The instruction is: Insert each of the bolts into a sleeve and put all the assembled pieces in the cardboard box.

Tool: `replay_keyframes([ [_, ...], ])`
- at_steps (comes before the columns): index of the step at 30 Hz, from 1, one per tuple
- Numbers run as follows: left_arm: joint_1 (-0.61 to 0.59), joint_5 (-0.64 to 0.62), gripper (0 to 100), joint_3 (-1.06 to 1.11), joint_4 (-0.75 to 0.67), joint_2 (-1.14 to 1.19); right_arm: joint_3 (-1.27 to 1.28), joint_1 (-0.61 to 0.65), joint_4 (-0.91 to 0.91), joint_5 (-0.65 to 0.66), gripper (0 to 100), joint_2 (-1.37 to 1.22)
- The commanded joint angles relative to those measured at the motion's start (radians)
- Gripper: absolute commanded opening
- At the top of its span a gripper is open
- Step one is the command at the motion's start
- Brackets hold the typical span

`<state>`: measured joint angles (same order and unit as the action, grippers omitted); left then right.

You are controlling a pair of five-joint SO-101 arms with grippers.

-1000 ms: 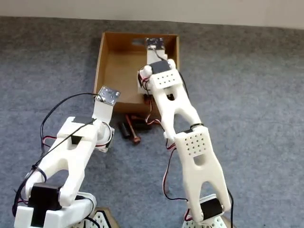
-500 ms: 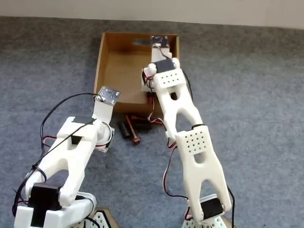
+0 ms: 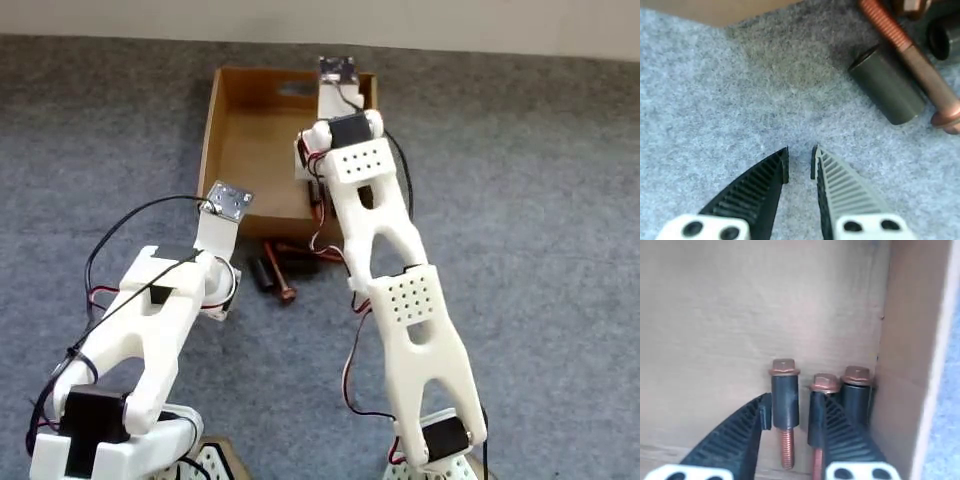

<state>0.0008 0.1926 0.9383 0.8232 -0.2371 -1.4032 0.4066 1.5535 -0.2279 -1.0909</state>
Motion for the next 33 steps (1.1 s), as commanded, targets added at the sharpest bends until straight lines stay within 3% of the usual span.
replay_keyframes([
  [1, 0.008, 0.008, 10, -0.015, -0.011, 0.002, -0.099, 0.007, 0.019, -0.003, 1.8, 0.045],
  [14, 0.010, 0.008, 10, -0.015, -0.011, 0.002, -0.309, 0.058, -0.013, -0.003, 1.5, -0.209],
  [26, 0.010, 0.008, 10, -0.015, -0.011, 0.002, -0.355, 0.077, -0.021, -0.003, 1.5, -0.236],
  [33, 0.008, 0.008, 10, -0.015, -0.011, 0.002, -0.358, 0.016, -0.021, -0.003, 1.5, -0.292],
])
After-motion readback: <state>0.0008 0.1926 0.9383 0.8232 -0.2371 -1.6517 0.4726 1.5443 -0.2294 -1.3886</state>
